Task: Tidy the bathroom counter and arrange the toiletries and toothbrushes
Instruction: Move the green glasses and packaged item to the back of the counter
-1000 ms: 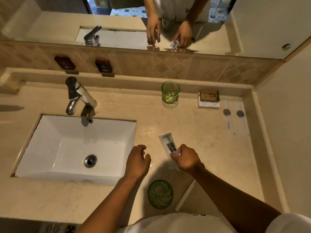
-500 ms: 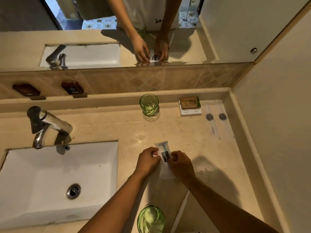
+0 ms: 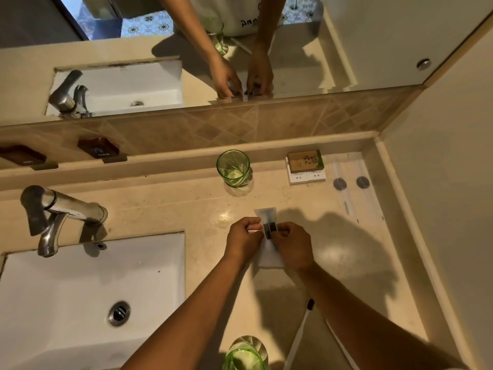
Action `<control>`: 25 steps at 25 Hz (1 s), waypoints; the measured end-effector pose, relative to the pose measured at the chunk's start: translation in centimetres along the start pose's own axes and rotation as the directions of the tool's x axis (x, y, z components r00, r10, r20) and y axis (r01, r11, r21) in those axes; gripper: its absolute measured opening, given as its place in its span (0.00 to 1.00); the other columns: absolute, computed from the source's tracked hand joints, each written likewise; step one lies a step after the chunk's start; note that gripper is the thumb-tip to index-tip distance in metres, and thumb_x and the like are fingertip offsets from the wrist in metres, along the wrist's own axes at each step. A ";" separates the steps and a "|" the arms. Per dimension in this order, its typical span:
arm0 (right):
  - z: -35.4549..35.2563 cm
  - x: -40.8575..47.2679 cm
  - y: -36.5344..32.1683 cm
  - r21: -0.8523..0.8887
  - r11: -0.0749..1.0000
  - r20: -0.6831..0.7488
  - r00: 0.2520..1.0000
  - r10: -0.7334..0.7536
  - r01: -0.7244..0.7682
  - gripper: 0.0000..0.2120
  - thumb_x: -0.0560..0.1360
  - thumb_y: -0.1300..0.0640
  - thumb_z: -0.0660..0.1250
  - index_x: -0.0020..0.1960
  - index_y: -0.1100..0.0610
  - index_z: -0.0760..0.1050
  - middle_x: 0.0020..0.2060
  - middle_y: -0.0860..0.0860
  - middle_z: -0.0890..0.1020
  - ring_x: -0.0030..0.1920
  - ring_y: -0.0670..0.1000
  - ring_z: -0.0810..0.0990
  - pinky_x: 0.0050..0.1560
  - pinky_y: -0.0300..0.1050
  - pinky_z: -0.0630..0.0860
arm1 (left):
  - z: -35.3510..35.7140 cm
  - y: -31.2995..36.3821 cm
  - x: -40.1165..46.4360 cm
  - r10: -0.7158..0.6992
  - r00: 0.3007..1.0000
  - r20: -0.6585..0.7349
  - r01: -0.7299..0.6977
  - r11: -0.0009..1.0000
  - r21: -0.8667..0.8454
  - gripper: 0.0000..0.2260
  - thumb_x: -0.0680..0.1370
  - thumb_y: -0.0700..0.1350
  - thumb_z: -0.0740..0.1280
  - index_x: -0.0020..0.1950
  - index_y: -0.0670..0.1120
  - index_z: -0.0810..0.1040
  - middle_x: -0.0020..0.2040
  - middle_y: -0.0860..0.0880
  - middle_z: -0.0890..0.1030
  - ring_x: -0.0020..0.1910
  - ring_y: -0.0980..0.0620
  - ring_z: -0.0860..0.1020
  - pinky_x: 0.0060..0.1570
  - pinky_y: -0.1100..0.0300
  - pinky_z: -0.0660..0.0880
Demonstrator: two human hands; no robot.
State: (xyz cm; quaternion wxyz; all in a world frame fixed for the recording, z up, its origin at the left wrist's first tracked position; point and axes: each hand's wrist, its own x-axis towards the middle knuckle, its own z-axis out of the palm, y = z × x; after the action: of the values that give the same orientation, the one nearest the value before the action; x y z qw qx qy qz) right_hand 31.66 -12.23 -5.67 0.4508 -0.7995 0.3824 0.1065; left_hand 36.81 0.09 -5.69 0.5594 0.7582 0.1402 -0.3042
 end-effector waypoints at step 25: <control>-0.2 4.0 0.1 -0.227 0.877 -0.007 0.900 -0.436 0.423 0.19 0.81 0.62 0.62 0.72 0.55 0.71 0.60 0.54 0.75 0.56 0.50 0.79 0.61 0.41 0.77 | 1.7 -1.2 3.5 0.431 0.831 0.351 -0.482 0.242 0.842 0.29 0.78 0.48 0.60 0.79 0.43 0.63 0.80 0.42 0.63 0.80 0.41 0.58 0.74 0.42 0.64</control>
State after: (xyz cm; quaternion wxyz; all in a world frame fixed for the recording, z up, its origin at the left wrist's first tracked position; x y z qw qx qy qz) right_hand 34.28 -14.45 -7.65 0.3607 -0.9120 0.1942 0.0221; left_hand 38.35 -1.53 -9.11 0.1202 0.9346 -0.2875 -0.1713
